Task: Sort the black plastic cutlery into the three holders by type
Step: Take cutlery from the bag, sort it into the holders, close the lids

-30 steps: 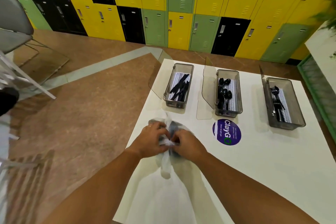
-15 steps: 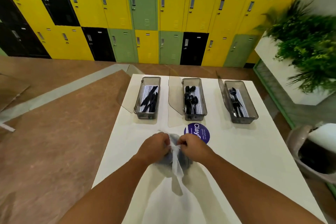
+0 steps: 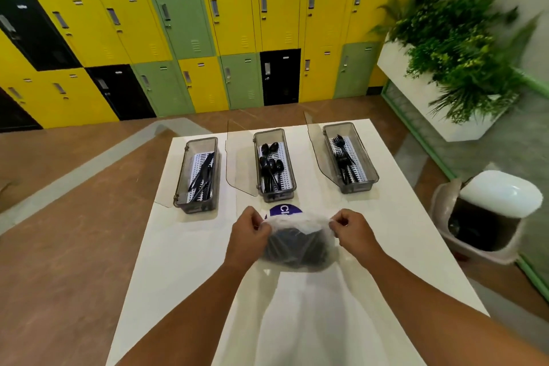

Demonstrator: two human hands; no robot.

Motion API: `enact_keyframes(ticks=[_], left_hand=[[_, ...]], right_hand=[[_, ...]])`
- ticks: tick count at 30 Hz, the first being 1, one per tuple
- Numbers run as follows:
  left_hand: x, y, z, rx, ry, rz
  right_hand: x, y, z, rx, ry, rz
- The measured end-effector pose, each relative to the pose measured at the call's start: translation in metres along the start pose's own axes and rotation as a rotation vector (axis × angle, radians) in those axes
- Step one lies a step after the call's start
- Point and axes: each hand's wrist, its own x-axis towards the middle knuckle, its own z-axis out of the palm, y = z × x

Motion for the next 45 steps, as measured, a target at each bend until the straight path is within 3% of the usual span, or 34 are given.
enact_keyframes(ticks=[5, 10, 13, 16, 20, 23, 25, 27, 29, 32, 39, 45], left_hand=[[0.003, 0.008, 0.015, -0.043, -0.232, 0.012], [0.004, 0.024, 0.022, 0.007, -0.247, 0.091], [0.007, 0.028, 0.015, -0.060, -0.189, 0.096], [0.013, 0.022, 0.005, -0.175, -0.062, 0.020], [0.017, 0.015, 0.001, -0.243, -0.071, -0.136], [0.014, 0.026, 0.006, -0.262, -0.121, -0.196], [0.012, 0.034, 0.009, -0.220, -0.133, -0.177], [0.013, 0.042, 0.012, -0.148, -0.141, -0.138], [0.016, 0.046, 0.012, -0.129, -0.147, -0.081], [0.017, 0.055, 0.008, -0.205, -0.119, -0.062], [0.022, 0.052, 0.003, -0.312, -0.109, -0.148], [0.025, 0.052, 0.000, -0.364, -0.118, -0.122]], right_hand=[[-0.007, -0.004, 0.003, 0.066, -0.150, -0.146], [-0.005, -0.020, 0.006, -0.007, -0.134, -0.226], [0.003, -0.015, 0.001, 0.139, -0.025, -0.126], [0.012, -0.001, -0.006, 0.397, 0.070, 0.116], [0.014, 0.013, -0.010, 0.448, 0.074, 0.278], [0.008, 0.002, -0.004, 0.246, 0.219, 0.074], [-0.002, -0.014, -0.001, 0.139, 0.306, -0.174], [-0.009, -0.031, 0.001, 0.027, 0.237, -0.440], [-0.013, -0.041, 0.007, -0.142, 0.051, -0.586], [-0.018, -0.049, 0.019, -0.376, -0.151, -0.569], [-0.020, -0.041, 0.033, -0.465, -0.217, -0.363], [-0.015, -0.048, 0.028, -0.444, -0.014, -0.734]])
